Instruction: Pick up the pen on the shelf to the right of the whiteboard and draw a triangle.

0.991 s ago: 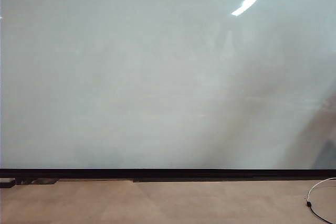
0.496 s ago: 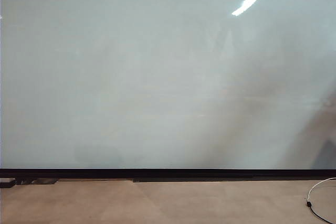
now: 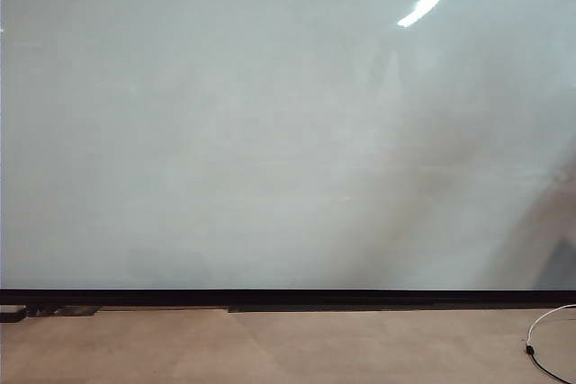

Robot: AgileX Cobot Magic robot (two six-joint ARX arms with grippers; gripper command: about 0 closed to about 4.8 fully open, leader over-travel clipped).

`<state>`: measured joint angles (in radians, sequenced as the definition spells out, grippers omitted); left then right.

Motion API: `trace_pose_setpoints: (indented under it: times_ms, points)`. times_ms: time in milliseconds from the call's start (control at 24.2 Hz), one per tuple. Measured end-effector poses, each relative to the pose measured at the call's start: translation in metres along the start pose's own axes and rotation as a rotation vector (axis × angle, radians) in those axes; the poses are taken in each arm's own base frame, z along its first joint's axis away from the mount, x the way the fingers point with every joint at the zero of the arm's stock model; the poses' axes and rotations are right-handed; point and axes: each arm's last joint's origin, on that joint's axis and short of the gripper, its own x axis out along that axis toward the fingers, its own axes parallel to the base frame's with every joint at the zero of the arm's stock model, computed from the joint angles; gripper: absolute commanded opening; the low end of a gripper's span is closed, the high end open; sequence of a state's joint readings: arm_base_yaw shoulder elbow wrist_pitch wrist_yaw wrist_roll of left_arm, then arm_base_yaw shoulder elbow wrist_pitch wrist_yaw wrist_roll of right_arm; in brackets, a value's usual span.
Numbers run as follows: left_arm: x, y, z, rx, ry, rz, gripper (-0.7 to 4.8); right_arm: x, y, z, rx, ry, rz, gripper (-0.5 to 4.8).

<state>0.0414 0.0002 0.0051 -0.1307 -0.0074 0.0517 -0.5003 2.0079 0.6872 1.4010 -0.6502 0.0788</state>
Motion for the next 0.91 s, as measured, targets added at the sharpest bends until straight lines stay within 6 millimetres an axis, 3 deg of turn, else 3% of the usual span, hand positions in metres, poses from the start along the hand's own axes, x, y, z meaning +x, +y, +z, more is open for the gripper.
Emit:
trace_pose_setpoints:
  times_ms: [908]
  points:
    - [0.0, 0.0, 0.0, 0.0, 0.0, 0.0, -0.05, 0.0001, 0.0, 0.0001, -0.001, 0.0, 0.002, 1.34]
